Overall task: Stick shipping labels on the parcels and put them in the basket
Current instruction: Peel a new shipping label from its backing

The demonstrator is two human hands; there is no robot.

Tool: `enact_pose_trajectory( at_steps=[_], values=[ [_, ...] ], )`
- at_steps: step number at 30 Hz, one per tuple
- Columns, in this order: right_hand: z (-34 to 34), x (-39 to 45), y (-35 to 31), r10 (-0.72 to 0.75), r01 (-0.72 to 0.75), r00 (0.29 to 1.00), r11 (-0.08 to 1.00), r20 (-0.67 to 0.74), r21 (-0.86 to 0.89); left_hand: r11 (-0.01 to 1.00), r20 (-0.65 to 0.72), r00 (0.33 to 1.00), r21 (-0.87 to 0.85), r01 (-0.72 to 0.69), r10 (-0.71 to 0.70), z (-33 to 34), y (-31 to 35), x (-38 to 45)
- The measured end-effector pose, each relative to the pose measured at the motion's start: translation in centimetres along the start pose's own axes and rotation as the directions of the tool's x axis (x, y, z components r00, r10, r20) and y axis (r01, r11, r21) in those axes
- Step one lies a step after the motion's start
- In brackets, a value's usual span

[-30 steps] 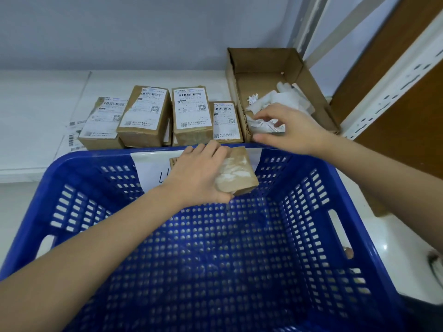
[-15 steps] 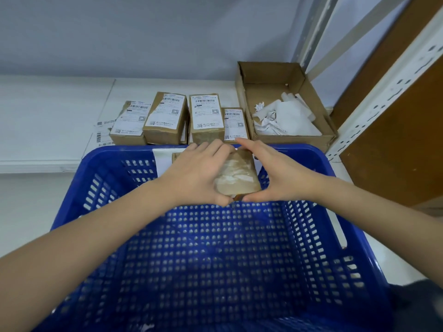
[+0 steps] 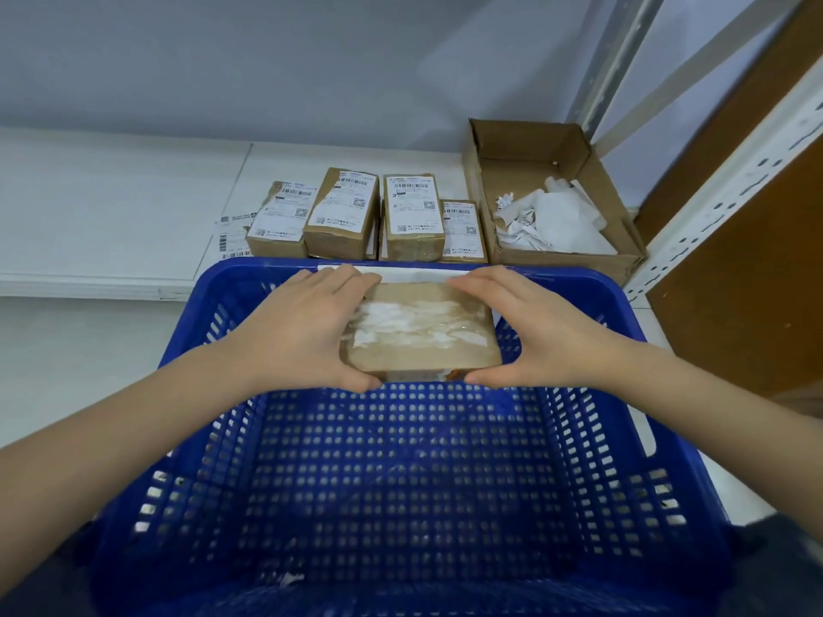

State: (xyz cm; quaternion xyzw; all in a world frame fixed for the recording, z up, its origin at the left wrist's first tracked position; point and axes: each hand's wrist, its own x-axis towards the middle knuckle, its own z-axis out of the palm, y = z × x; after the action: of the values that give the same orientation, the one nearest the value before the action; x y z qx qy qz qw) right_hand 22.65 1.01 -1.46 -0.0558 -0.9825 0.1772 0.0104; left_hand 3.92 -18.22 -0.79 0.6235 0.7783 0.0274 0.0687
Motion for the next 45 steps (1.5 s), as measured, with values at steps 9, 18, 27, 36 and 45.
enact_pose_trajectory(
  at_steps=[9, 18, 27, 36, 45],
  values=[
    [1.9, 1.5, -2.5, -0.077, 0.088, 0.995, 0.974, 0.061, -0.209, 0.996, -0.061, 0.995, 0.045, -0.073, 0.076, 0.6, -0.8, 0.0],
    [2.9, 1.8, -2.8, -0.073, 0.076, 0.997, 0.973, 0.024, -0.218, 0.992, -0.076, 0.989, 0.013, -0.123, 0.124, 0.5, -0.9, 0.5],
    [3.4, 2.4, -3.5, 0.138, -0.142, 0.990, 0.969, -0.034, -0.202, 0.996, -0.071, 0.994, -0.048, 0.080, -0.084, 1.1, -1.9, 0.9],
    [4.8, 5.4, -5.6, 0.382, -0.388, 0.913, 0.922, -0.143, -0.013, 0.871, -0.048, 0.946, -0.406, 0.275, -0.321, 1.3, -2.8, 1.1],
    [6.4, 8.3, -8.2, 0.451, -0.451, 0.887, 0.892, -0.102, 0.019, 0.823, 0.047, 0.926, -0.443, 0.355, -0.374, 1.5, -4.5, 0.6]
  ],
)
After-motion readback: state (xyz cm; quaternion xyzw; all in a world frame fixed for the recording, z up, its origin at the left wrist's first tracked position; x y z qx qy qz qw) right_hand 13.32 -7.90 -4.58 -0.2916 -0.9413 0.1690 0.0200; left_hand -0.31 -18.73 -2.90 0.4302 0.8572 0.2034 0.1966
